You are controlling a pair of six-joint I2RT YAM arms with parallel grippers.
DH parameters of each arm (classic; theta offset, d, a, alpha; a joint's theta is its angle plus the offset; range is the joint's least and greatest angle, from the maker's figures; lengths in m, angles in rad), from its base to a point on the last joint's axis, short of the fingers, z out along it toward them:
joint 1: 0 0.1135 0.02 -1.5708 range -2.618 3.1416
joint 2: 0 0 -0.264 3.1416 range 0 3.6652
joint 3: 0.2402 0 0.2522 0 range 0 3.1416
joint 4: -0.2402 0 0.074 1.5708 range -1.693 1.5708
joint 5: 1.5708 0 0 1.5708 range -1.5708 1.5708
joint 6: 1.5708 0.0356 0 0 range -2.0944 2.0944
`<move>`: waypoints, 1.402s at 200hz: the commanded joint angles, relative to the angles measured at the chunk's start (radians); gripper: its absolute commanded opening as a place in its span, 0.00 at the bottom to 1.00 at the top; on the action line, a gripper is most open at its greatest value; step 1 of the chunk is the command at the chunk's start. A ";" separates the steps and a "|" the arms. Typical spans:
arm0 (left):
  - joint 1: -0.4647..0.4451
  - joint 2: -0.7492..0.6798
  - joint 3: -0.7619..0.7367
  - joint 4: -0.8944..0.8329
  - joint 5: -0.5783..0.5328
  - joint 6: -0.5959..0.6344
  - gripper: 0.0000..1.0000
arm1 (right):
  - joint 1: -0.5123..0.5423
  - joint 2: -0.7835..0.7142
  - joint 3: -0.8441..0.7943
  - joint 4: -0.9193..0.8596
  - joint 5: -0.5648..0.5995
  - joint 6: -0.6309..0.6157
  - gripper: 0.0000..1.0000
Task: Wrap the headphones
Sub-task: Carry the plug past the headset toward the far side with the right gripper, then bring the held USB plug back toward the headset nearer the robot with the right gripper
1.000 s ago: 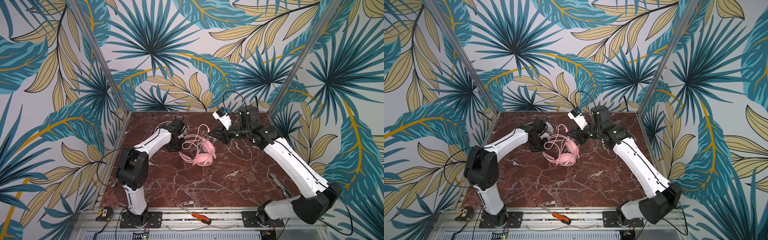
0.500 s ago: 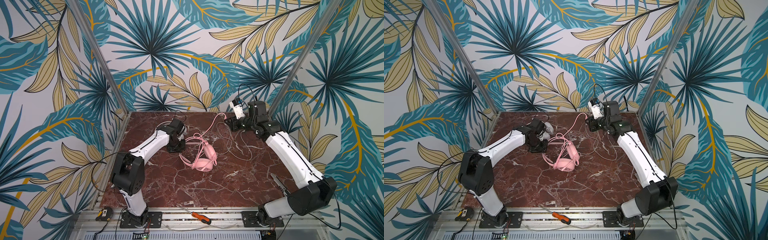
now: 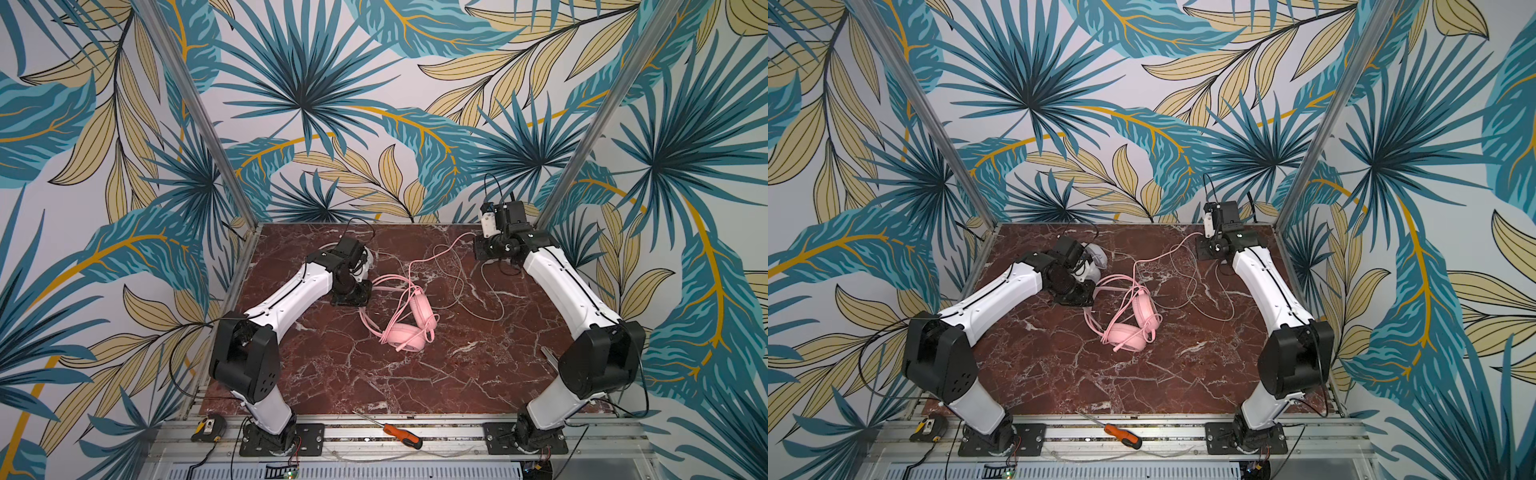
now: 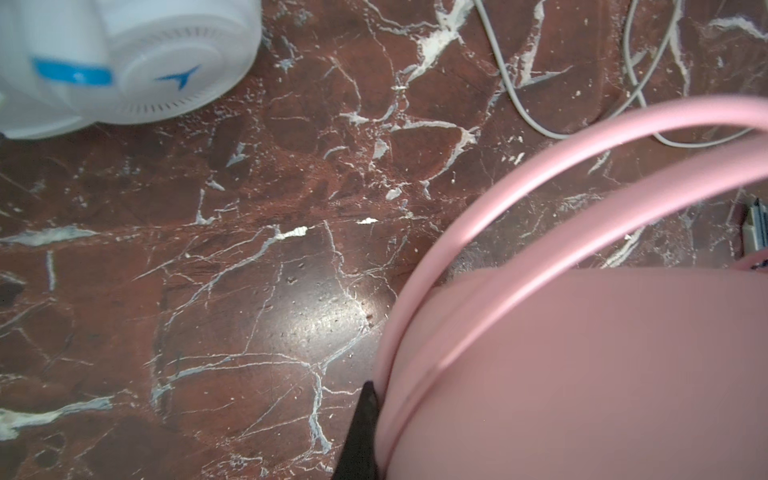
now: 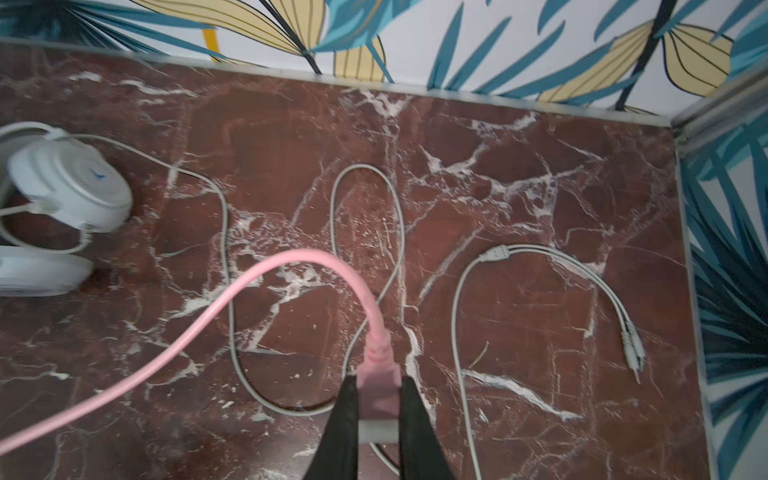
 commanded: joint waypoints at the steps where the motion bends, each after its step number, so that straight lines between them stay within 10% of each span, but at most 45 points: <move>1: -0.005 -0.051 -0.008 0.003 0.105 0.040 0.00 | -0.013 0.037 0.013 -0.088 0.101 -0.016 0.00; 280: 0.124 -0.120 -0.183 0.480 0.513 -0.313 0.00 | 0.135 -0.044 -0.247 -0.129 -0.053 0.041 0.00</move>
